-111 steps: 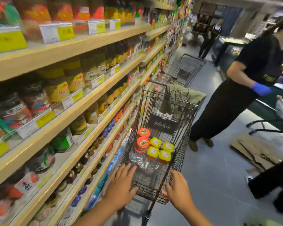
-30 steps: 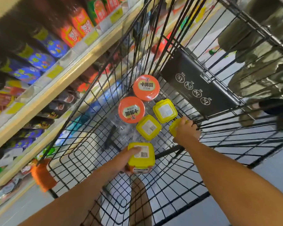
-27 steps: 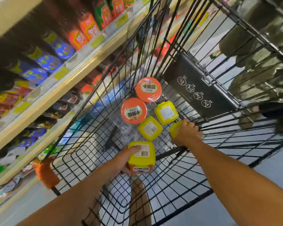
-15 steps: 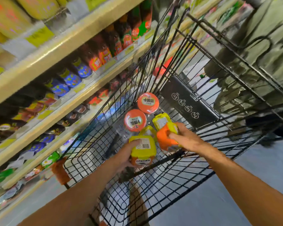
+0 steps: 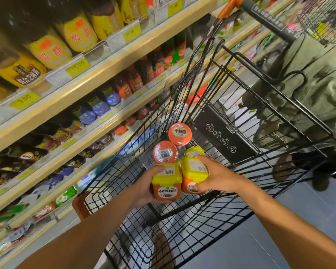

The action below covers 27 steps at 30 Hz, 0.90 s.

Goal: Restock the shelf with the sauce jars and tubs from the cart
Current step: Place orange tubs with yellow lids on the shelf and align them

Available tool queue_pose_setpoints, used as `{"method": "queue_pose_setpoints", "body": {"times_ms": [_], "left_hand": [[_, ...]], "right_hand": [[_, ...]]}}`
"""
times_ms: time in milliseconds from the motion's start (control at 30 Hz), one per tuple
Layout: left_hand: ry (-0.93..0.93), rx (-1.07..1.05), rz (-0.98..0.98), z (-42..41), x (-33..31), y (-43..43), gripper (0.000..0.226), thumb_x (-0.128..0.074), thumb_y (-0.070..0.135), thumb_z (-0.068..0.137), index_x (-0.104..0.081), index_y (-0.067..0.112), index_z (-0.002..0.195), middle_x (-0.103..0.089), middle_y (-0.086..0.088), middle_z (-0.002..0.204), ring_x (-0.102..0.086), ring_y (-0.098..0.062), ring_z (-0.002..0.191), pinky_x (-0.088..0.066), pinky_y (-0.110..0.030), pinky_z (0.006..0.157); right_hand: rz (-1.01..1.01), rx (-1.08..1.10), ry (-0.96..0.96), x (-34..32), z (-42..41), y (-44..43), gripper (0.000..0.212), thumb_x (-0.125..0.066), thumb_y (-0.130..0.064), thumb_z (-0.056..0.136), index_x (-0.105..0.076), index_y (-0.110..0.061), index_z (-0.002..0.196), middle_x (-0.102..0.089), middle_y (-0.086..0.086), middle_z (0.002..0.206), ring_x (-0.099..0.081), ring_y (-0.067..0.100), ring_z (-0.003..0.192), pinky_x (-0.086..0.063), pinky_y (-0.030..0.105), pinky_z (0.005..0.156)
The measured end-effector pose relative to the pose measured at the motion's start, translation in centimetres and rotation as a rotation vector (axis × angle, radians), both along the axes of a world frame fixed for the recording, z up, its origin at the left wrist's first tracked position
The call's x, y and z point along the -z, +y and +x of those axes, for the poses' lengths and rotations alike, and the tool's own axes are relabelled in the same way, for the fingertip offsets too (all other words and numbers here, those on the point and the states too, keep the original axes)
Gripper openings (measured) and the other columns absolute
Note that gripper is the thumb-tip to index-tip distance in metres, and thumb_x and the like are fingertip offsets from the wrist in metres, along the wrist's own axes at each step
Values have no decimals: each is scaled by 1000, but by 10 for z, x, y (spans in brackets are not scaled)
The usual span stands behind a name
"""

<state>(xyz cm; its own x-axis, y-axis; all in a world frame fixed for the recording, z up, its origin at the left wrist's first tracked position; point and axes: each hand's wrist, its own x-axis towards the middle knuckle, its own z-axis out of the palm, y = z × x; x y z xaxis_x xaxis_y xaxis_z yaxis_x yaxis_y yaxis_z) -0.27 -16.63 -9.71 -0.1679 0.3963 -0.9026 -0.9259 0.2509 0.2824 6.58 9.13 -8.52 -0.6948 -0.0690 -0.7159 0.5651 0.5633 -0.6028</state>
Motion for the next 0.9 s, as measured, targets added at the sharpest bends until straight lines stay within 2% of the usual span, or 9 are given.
{"method": "queue_pose_setpoints", "body": {"times_ms": [267, 400, 500, 533, 600, 633, 733, 800, 900], "left_hand": [[154, 81, 111, -17, -42, -15, 57, -48, 67, 90, -61, 32, 131, -70, -12, 126, -66, -35, 117, -52, -60, 96], [279, 130, 127, -31, -79, -24, 70, -33, 79, 87, -57, 35, 136, -73, -10, 118, -73, -30, 98, -58, -42, 70], [352, 100, 182, -41, -108, -36, 72, -33, 88, 81, -62, 44, 131, -70, -9, 127, -66, -39, 115, -52, -60, 93], [381, 76, 191, -45, -119, -40, 77, -39, 93, 74, -65, 45, 127, -70, -9, 126, -66, -41, 113, -52, -63, 93], [434, 25, 205, -48, -140, -50, 84, -48, 99, 60, -68, 46, 121, -73, -12, 117, -69, -38, 90, -58, -45, 64], [453, -2, 209, -49, -151, -55, 82, -46, 100, 58, -70, 48, 117, -74, -14, 115, -67, -37, 85, -51, -35, 57], [508, -117, 205, -50, -181, -77, 73, -31, 91, 71, -70, 47, 116, -74, -13, 116, -62, -40, 96, -42, -36, 64], [537, -185, 204, -49, -200, -96, 74, -28, 86, 75, -71, 42, 116, -74, -15, 115, -67, -33, 81, -46, -29, 52], [550, -189, 235, -40, -225, -135, 92, -40, 100, 56, -76, 35, 111, -71, -28, 112, -62, -27, 59, -40, -21, 37]], "right_hand": [[-189, 236, 131, -33, -2, -9, 101, -95, -28, 55, -43, -35, 141, -60, -14, 124, -61, 0, 109, -51, 27, 99], [-251, 344, 278, -68, -17, -20, 83, -93, -10, 59, -53, -36, 127, -67, -7, 113, -68, 7, 98, -54, 21, 79], [-279, 416, 380, -100, -35, -37, 84, -95, -13, 56, -54, -29, 127, -67, -3, 112, -68, 6, 91, -53, 17, 72], [-300, 441, 411, -109, -42, -43, 86, -96, -15, 54, -54, -28, 127, -68, -3, 111, -68, 7, 91, -53, 16, 71], [-361, 506, 466, -126, -56, -57, 92, -97, -34, 45, -56, -31, 127, -69, -1, 111, -69, 14, 96, -55, 20, 74], [-378, 519, 496, -135, -63, -66, 94, -97, -46, 40, -57, -38, 125, -69, 0, 116, -69, 16, 101, -56, 24, 77], [-441, 500, 575, -163, -80, -96, 91, -91, -66, 32, -57, -58, 116, -62, 0, 129, -65, 12, 110, -53, 22, 80], [-514, 490, 605, -181, -89, -120, 100, -88, -70, 33, -53, -44, 123, -66, -5, 121, -67, 6, 102, -54, 20, 78], [-604, 486, 600, -203, -98, -156, 86, -81, -74, 53, -53, -37, 126, -66, 0, 124, -63, 23, 115, -51, 51, 97]]}}
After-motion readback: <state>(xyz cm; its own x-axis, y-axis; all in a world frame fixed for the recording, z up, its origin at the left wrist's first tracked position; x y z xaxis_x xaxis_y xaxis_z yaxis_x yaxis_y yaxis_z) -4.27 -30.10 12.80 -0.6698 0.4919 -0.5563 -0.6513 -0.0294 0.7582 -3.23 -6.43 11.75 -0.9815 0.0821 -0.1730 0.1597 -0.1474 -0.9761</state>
